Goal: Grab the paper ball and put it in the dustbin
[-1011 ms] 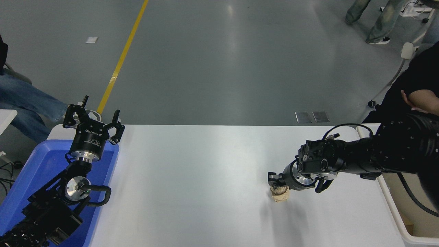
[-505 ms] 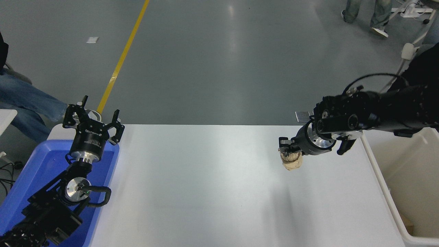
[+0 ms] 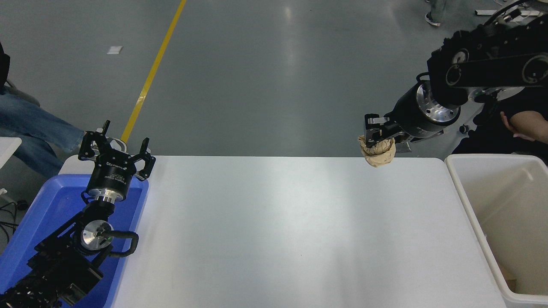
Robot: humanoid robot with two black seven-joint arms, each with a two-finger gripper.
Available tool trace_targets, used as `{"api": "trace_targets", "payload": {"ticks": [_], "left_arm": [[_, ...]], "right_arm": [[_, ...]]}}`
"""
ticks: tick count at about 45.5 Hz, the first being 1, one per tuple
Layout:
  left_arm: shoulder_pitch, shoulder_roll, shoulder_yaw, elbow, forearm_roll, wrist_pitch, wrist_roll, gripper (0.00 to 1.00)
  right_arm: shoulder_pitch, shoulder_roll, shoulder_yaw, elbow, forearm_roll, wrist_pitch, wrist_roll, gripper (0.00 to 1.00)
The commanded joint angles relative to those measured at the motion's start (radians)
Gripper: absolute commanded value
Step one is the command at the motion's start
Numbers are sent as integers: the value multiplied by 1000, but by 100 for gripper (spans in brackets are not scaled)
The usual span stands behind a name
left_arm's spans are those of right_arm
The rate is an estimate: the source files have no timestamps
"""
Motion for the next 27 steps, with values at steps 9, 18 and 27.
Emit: {"api": "trace_targets", "payload": {"ticks": [9,18,27], "left_arm": [[0,0,0,0,0,0,0,98],[0,0,0,0,0,0,0,98],[0,0,-1,0,0,0,0,98]], "right_arm": [[98,-32,-3,37,-13,49,-2,0],[41,-35,-35,14,-36,33,-2,0],[-38,-50,-54,-78,-38,29,-3,0]]}}
